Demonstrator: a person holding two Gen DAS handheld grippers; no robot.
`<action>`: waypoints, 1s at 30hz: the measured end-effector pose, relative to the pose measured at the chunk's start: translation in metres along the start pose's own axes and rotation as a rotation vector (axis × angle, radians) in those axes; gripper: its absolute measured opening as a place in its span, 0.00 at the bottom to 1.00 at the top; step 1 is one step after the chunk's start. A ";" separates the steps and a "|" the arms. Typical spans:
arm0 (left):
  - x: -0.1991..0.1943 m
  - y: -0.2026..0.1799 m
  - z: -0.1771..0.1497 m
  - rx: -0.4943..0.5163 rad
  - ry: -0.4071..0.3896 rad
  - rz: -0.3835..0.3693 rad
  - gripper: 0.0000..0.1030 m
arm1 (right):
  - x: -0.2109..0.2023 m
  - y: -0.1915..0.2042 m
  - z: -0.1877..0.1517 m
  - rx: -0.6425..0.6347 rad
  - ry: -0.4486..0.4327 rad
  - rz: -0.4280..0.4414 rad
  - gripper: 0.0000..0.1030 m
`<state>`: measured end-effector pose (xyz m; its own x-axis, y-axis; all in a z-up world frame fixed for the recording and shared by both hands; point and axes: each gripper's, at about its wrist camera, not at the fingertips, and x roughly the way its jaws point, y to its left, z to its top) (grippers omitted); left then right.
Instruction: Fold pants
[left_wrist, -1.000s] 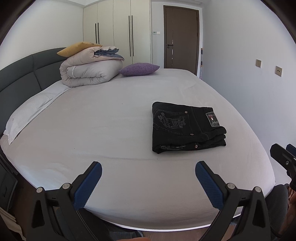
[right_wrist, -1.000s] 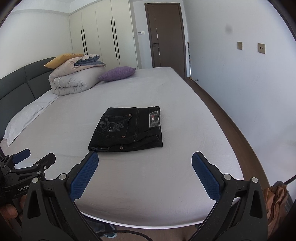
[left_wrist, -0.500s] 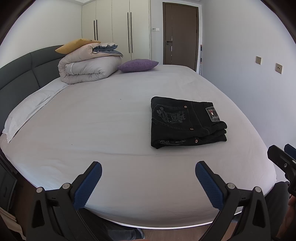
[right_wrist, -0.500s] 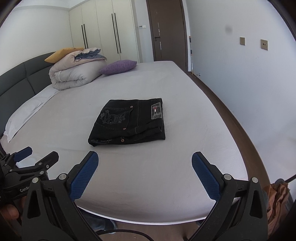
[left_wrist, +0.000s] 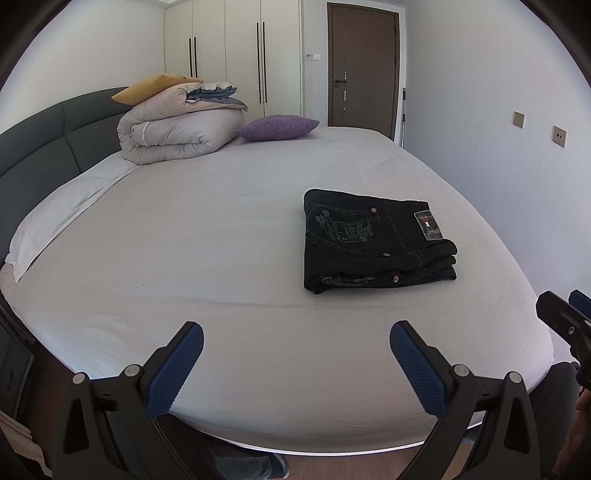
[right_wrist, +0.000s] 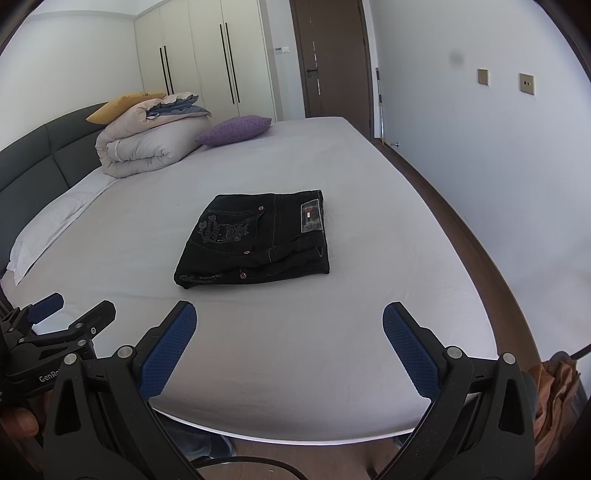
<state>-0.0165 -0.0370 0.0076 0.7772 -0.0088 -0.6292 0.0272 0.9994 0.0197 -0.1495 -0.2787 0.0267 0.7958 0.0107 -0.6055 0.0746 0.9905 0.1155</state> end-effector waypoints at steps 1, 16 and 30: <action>0.001 0.000 0.000 -0.001 0.001 0.000 1.00 | 0.001 0.000 0.000 0.000 0.001 -0.001 1.00; 0.004 0.003 -0.001 -0.008 0.009 0.001 1.00 | 0.006 0.006 -0.003 0.004 0.008 0.005 1.00; 0.008 0.003 -0.004 -0.008 0.017 -0.002 1.00 | 0.007 0.009 -0.005 0.006 0.012 0.008 1.00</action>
<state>-0.0124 -0.0341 -0.0004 0.7665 -0.0104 -0.6421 0.0240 0.9996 0.0123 -0.1467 -0.2691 0.0193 0.7892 0.0199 -0.6138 0.0720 0.9896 0.1246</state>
